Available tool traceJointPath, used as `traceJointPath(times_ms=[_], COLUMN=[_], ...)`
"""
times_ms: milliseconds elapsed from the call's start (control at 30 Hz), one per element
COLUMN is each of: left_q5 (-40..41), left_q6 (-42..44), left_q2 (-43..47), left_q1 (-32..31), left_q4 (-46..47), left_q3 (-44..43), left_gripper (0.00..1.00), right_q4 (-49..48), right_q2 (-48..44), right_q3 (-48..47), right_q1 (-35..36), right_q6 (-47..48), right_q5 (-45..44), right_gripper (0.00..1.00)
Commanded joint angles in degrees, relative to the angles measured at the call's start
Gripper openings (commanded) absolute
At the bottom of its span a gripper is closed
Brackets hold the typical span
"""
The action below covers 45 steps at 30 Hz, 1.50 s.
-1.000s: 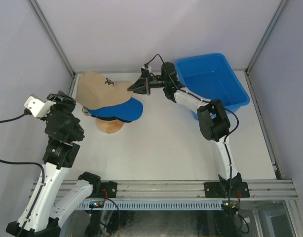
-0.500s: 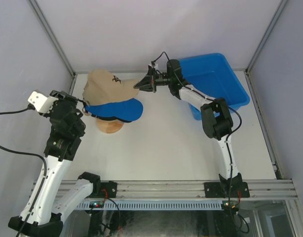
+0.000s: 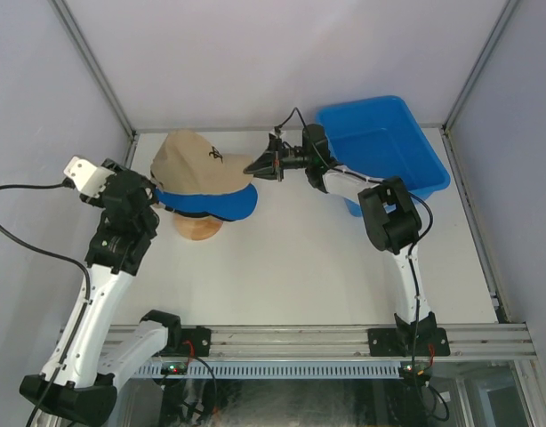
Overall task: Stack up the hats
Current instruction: Stack the hat on the hat.
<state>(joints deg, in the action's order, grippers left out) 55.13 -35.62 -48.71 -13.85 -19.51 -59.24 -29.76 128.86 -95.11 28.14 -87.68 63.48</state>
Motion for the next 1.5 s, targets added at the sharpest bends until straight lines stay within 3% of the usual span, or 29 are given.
traceJointPath(times_ms=[0,200,400,633,867,1133,1267,1467], left_q5=[-0.8,-8.9,-30.7,-47.2,-59.1,-66.7,-71.7,-74.1], left_q6=[-4.1,-11.1,-20.8,-26.6,-28.2,-30.1,-31.3,-29.1], left_q2=[-0.6,-2.2,-5.5,-9.4,-13.3,-15.7,-16.7,-18.2], left_q1=[1.4,8.4,22.3,30.9,34.1,36.2,37.0,37.3], left_q4=[-3.1,-8.5,-12.6,-11.0,-6.8,-1.1,3.1,1.0], left_q3=[-3.3,-4.4,-5.2,-3.4,-1.1,1.2,2.3,1.3], left_gripper=[0.55,0.59,0.6,0.6,0.58,0.56,0.47,0.33], right_q4=[-7.8,-2.9,5.3,7.7,8.2,8.8,8.8,8.6], right_q2=[-2.1,0.0,0.7,1.7,2.3,3.6,4.4,5.1], right_q3=[1.3,-1.3,-1.8,-2.5,-4.3,-7.0,-8.4,-9.8], right_q1=[2.1,4.2,3.8,2.9,3.1,3.1,2.9,2.6], right_q6=[-2.7,1.7,8.5,11.0,11.5,11.6,11.2,10.5], right_q5=[2.8,3.5,3.2,3.5,3.6,4.0,4.0,3.9], right_gripper=[0.0,0.0,0.0,0.0,0.0,0.0,0.0,0.0])
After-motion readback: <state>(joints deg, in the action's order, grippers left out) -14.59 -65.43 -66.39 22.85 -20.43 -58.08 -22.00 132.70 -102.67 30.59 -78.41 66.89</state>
